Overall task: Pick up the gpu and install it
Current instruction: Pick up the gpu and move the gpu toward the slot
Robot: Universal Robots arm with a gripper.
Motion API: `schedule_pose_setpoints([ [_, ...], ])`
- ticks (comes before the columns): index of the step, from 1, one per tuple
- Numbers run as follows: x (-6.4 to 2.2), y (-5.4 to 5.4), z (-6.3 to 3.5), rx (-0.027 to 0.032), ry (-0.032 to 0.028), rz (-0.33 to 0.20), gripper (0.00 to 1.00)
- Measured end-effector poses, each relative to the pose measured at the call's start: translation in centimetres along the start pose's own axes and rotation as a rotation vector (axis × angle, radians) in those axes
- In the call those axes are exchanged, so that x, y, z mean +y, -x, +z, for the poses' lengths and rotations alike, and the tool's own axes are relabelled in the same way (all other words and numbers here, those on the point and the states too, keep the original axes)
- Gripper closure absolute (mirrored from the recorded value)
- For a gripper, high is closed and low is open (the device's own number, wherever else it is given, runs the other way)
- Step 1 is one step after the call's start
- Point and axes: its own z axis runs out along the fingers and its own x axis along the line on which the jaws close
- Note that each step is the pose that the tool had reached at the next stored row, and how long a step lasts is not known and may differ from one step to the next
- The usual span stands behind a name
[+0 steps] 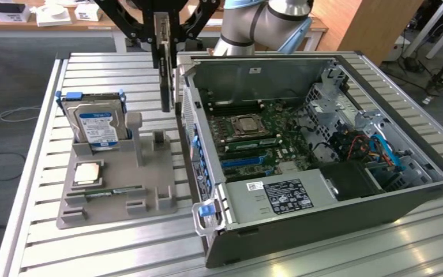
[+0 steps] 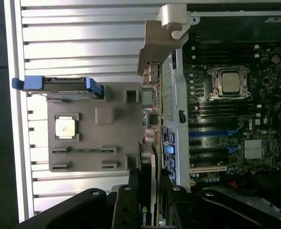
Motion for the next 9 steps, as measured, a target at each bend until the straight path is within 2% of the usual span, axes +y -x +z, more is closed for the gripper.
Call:
schedule_pose_setpoints([
  [9,0.2,2.6,0.12,-0.0002,-0.0001,0.003,0.73],
])
